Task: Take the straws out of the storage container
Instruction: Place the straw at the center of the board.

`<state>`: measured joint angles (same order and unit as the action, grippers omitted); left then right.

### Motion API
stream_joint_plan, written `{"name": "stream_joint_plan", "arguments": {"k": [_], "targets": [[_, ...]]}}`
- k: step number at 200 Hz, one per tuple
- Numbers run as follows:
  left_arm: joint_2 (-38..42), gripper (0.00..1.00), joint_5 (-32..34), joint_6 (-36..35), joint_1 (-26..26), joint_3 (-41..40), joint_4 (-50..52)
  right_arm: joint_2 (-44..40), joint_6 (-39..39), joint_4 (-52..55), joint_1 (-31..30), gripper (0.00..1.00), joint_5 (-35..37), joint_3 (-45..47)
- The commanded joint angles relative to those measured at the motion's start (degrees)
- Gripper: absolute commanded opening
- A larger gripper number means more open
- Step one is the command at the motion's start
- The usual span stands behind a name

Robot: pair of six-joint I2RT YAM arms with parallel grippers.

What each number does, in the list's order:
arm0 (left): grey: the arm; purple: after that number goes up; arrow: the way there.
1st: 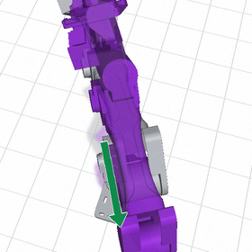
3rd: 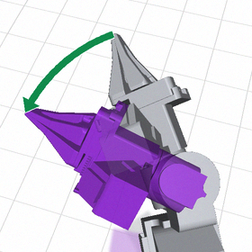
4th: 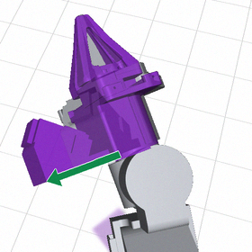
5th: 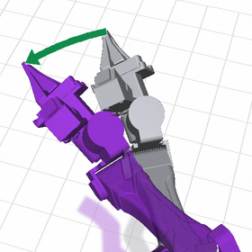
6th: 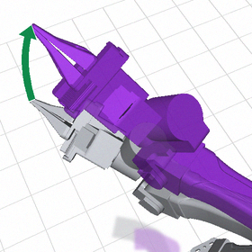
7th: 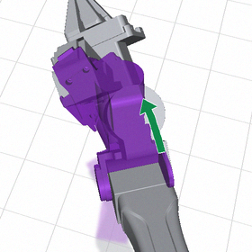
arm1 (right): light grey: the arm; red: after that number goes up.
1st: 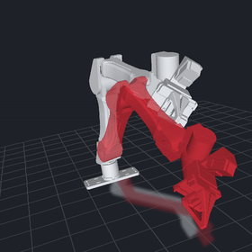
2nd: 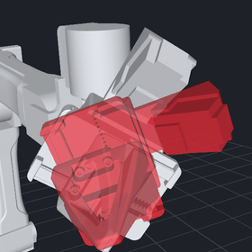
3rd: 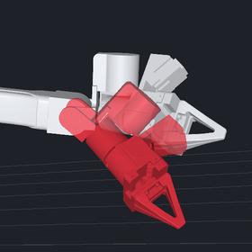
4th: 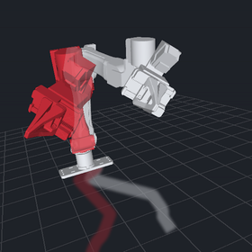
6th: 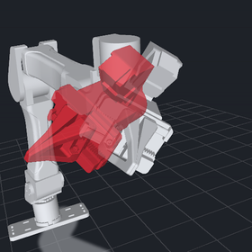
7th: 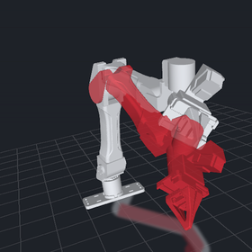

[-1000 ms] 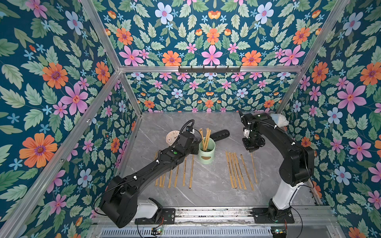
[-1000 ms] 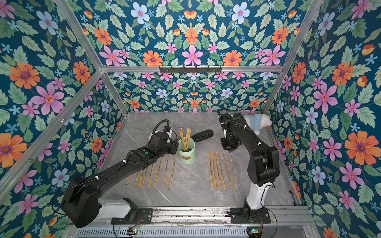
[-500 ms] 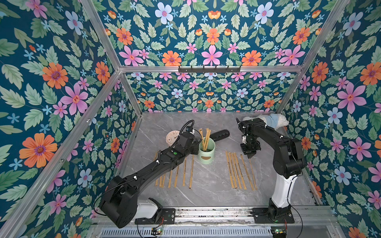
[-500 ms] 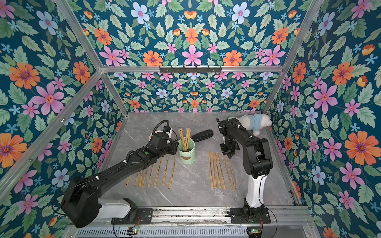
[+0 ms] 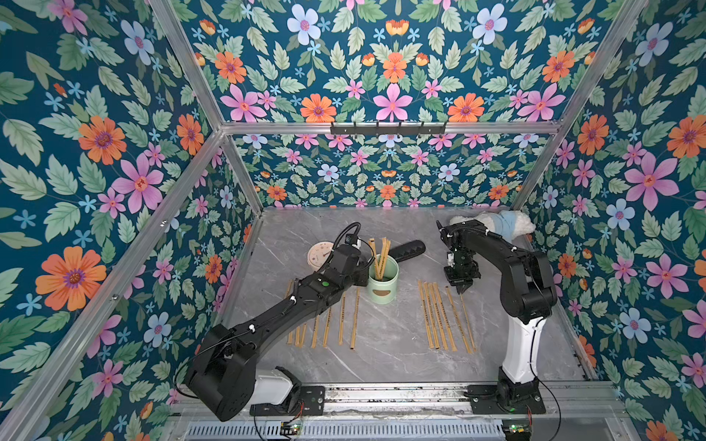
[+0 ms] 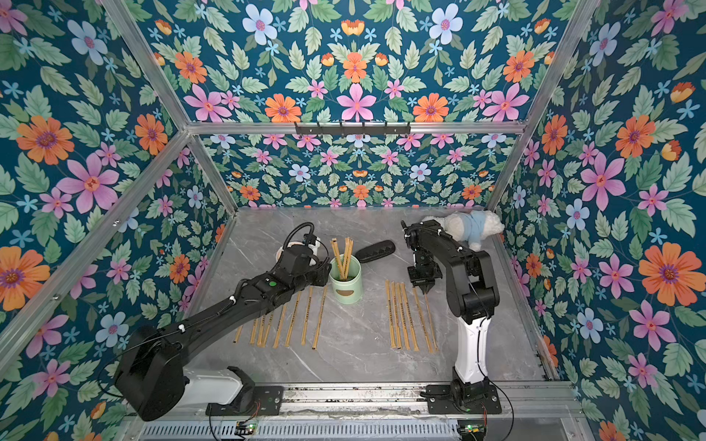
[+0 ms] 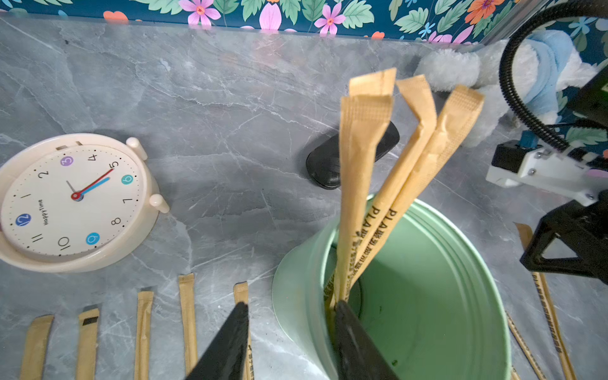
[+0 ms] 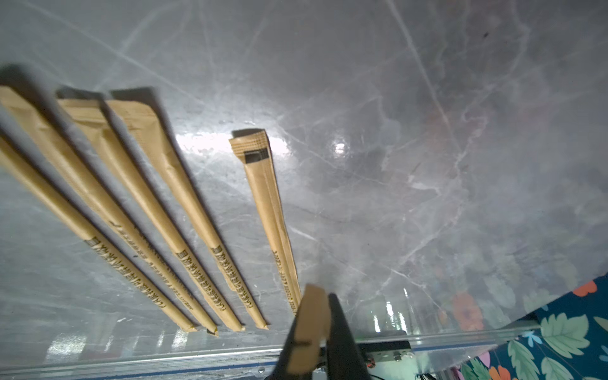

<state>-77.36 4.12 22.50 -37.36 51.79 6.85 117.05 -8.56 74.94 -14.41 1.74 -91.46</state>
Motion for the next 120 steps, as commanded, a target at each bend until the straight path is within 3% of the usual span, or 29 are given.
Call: {"name": "stream_joint_plan", "arguments": {"k": [1, 68, 120], "targets": [[-0.24, 0.45, 0.19, -0.09, 0.14, 0.62, 0.14, 0.42, -0.32, 0.23, 0.04, 0.15, -0.42, -0.55], [-0.12, 0.45, 0.38, -0.09, 0.12, 1.38, 1.05, -0.07, -1.14, -0.70, 0.19, 0.24, -0.29, -0.30], [-0.21, 0.45, 0.88, -0.27, 0.10, 2.58, 1.99, -12.27, -2.76, -5.94, -1.31, 0.26, -1.92, 1.46]]}}
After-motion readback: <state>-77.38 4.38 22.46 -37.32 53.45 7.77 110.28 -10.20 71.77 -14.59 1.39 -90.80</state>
